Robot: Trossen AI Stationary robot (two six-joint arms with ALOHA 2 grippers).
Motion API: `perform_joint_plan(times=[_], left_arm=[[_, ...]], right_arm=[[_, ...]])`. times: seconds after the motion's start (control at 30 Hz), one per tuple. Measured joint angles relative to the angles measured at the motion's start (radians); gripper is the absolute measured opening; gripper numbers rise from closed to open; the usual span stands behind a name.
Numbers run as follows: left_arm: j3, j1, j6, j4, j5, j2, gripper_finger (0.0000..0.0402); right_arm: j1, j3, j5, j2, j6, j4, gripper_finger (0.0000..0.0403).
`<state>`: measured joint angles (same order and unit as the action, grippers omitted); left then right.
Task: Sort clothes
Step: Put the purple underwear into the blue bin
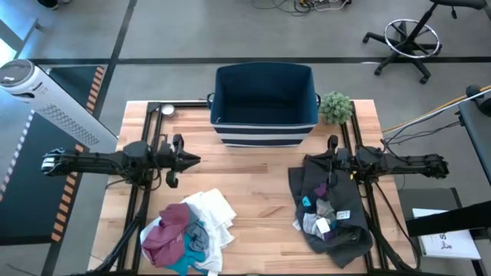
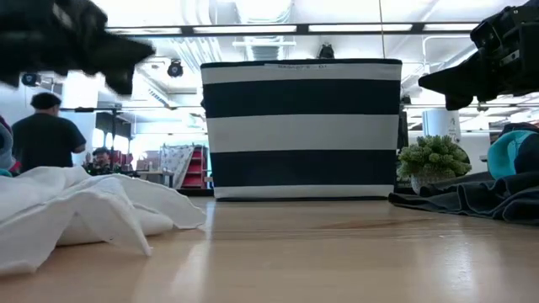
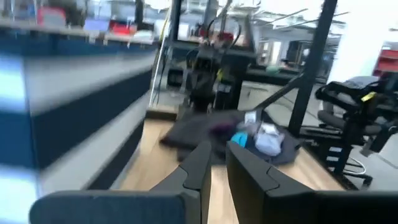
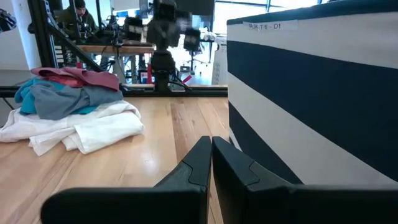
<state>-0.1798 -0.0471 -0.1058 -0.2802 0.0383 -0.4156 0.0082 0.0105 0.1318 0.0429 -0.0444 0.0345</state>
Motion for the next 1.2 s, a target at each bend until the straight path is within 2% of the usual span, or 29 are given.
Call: perform_joint_plan(times=[0.13,0.27,0.5,0.7,0.9,1.2], left_arm=[[-0.186,-0.001,0.082,0.28,0.0,-0.064,0.0037],[-0.373,0.001,0.087,0.562,0.005,-0.156,0.0037],[-0.6,0.044,0.06,0.897,0.102,-0.333,0.0037],[-0.722,0.127,0.093,1.115,0.104,-0.459,0.0037],[-0.791,0.253,-0.011,1.334,0.135,-0.549,0.0037],[-0.789,0.401,-0.132,1.404,0.102,-0.604,0.0039]], right_arm=[[0.0,0.0,0.0,0.0,0.0,0.0,0.0],[0.0,0.0,0.0,0.0,0.0,0.0,0.0],[0.0,0.0,0.0,0.0,0.0,0.0,0.0],[0.0,0.0,0.0,0.0,0.0,0.0,0.0],[0.0,0.0,0.0,0.0,0.0,0.0,0.0],[0.0,0.0,0.0,0.0,0.0,0.0,0.0]])
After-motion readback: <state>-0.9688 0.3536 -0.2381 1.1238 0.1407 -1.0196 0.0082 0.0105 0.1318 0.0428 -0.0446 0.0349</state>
